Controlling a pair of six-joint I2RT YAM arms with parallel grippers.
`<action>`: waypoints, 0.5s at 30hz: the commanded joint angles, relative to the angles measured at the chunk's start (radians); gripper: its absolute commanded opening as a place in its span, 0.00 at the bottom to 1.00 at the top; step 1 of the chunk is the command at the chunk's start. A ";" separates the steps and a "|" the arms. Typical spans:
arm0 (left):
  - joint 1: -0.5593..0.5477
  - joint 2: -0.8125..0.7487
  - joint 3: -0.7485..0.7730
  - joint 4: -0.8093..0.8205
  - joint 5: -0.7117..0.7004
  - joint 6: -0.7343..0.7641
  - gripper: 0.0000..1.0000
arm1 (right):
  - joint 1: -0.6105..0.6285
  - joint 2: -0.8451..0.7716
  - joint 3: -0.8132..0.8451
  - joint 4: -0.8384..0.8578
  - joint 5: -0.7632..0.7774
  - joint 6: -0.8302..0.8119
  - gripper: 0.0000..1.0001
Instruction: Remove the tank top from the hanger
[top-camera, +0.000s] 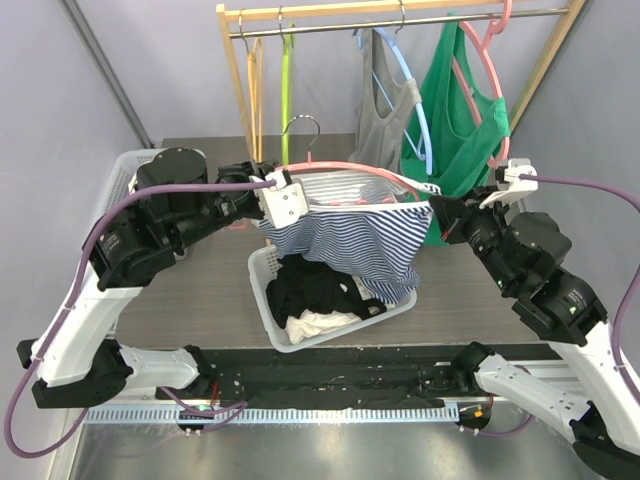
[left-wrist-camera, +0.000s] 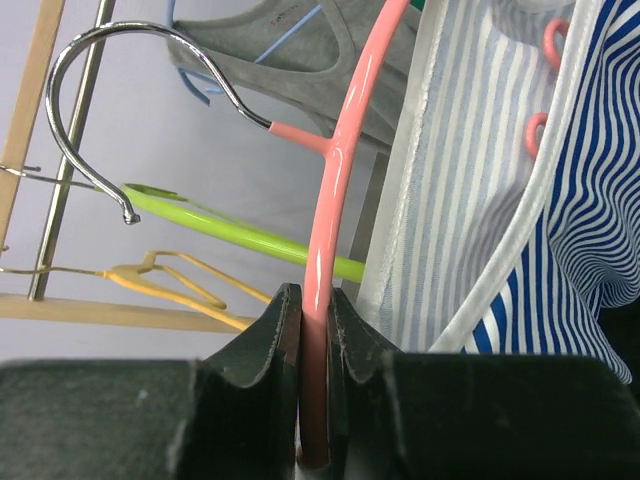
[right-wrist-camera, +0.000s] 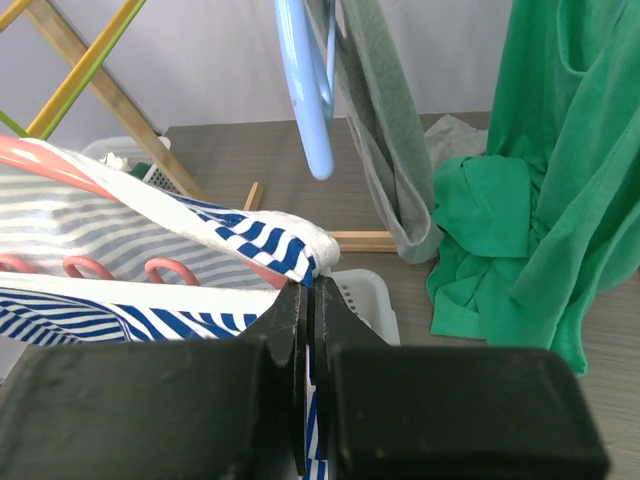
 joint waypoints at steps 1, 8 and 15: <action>0.016 -0.011 0.104 0.068 -0.075 0.037 0.00 | -0.006 0.003 -0.009 -0.029 0.021 0.003 0.01; 0.042 0.036 0.351 -0.168 0.080 -0.014 0.00 | -0.006 0.014 -0.022 -0.074 0.075 -0.034 0.01; 0.044 0.030 0.305 -0.057 0.068 -0.078 0.00 | -0.005 0.028 -0.051 -0.066 0.040 -0.017 0.01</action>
